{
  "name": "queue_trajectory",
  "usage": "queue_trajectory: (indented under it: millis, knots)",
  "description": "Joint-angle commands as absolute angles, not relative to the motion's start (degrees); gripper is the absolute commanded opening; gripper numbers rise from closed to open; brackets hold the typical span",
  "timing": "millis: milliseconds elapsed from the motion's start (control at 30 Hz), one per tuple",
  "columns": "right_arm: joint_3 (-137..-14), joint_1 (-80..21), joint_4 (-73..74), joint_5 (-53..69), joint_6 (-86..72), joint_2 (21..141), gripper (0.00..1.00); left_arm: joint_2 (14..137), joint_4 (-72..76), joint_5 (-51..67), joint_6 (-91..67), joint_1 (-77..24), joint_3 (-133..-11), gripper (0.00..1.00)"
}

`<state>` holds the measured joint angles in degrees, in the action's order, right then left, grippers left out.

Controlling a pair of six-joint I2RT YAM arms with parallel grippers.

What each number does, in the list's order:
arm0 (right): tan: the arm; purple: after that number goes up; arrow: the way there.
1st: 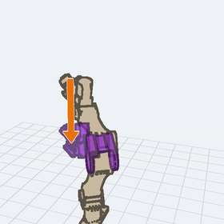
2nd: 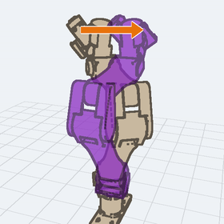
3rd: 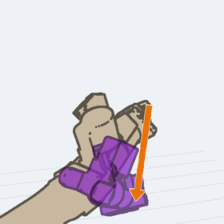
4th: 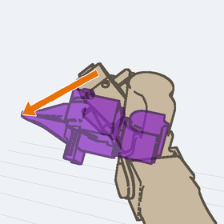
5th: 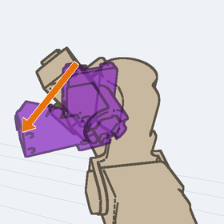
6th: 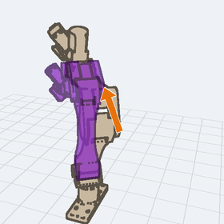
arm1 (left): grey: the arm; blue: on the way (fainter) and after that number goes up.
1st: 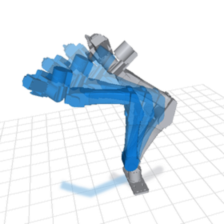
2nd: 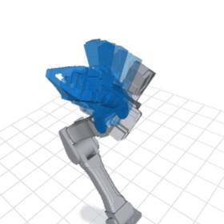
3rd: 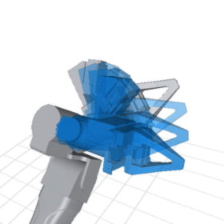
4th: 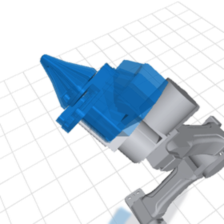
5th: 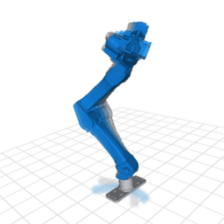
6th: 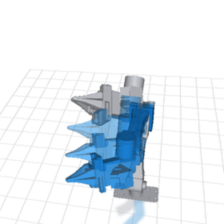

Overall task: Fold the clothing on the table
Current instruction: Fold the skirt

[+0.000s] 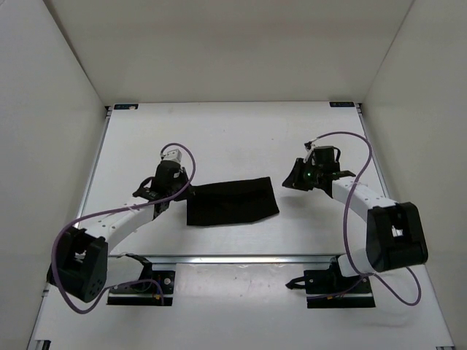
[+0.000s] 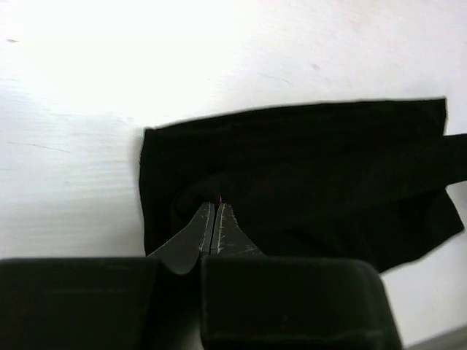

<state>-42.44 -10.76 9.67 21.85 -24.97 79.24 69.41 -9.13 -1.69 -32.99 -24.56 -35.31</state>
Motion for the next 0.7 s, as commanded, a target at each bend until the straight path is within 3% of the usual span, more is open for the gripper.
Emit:
queue_trajectory:
  millis: [0, 100, 167, 200, 267, 300, 333, 400, 467, 500, 533, 567, 633, 667]
  knots:
    - [-47.02, -10.28, 3.35, 22.49, -22.50, 83.47, 0.14, 70.40, -5.72, -5.10, -32.70, -22.59, -37.88, 0.00]
    - [-49.57, -9.41, 2.46, 25.13, -22.24, 86.56, 0.21, 71.54, -5.36, -3.00, -32.08, -21.19, -38.58, 0.04]
    - [-50.53, -9.93, 2.98, 24.79, -21.36, 86.66, 0.34, 71.28, -4.92, -2.11, -31.64, -21.18, -38.76, 0.58]
    - [-49.75, -9.76, 2.21, 23.92, -21.18, 85.88, 0.41, 70.76, -5.27, -2.89, -31.38, -21.36, -38.76, 0.79]
    - [-48.35, -10.28, 1.41, 23.99, -20.75, 84.55, 0.59, 69.70, -5.19, -3.95, -30.85, -21.27, -39.37, 0.99]
    - [-47.56, -10.02, 1.23, 24.34, -20.31, 83.25, 0.62, 69.18, -5.79, -4.30, -30.59, -20.66, -39.72, 0.98]
    - [-46.42, -10.28, 0.45, 24.69, -20.04, 81.93, 0.75, 68.21, -6.41, -4.05, -30.06, -20.13, -39.81, 0.98]
    - [-43.70, -11.59, 0.27, 24.79, -18.73, 80.51, 0.73, 66.63, -6.86, -3.87, -30.06, -19.69, -39.82, 0.96]
    - [-41.40, -13.09, -2.36, 23.65, -18.46, 78.84, 0.60, 62.78, -6.34, -4.66, -30.50, -20.56, -38.24, 0.79]
    - [-40.18, -14.05, -3.59, 23.03, -19.15, 77.88, 0.46, 61.80, -4.94, -4.48, -31.37, -21.35, -36.49, 0.62]
    - [-38.77, -14.67, -4.21, 24.25, -19.86, 77.44, 0.40, 59.70, -4.23, -4.05, -32.51, -22.31, -34.65, 0.42]
    - [-38.15, -14.59, -6.39, 25.30, -20.39, 77.69, 0.35, 59.24, -3.44, -3.00, -33.22, -22.76, -33.85, 0.35]
    - [-37.53, -15.73, -7.64, 26.46, -19.69, 78.39, 0.39, 59.59, -1.50, -1.59, -34.71, -24.42, -31.21, 0.17]
    - [-37.70, -16.60, -7.47, 26.37, -19.25, 79.53, 0.49, 60.55, -0.71, -0.36, -34.89, -24.61, -30.68, 0.13]
